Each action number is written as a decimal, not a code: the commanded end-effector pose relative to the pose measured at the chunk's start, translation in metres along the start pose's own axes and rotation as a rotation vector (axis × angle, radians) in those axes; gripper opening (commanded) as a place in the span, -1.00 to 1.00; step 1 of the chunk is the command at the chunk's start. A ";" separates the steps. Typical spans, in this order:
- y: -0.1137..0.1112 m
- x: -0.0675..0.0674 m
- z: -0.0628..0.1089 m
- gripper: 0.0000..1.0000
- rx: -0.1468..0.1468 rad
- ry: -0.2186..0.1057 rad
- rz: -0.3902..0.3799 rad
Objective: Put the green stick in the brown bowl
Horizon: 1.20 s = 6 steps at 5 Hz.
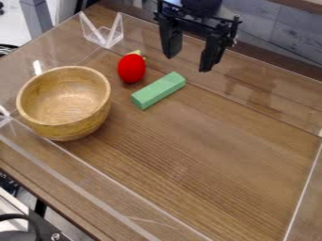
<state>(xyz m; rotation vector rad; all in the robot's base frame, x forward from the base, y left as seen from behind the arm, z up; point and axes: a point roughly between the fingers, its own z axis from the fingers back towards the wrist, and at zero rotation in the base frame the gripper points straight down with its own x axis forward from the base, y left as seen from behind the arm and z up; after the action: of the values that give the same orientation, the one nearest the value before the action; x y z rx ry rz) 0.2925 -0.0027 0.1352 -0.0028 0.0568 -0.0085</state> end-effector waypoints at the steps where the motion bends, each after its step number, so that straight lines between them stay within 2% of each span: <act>1: 0.018 0.001 -0.003 1.00 0.008 0.009 -0.019; 2: 0.026 -0.003 -0.022 1.00 0.020 0.011 -0.043; 4: 0.043 0.015 -0.049 1.00 0.045 -0.033 -0.212; 6: 0.044 0.020 -0.065 1.00 0.041 -0.054 -0.230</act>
<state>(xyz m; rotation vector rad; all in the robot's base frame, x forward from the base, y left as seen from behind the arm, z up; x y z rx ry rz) 0.3046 0.0383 0.0597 0.0204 0.0362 -0.2446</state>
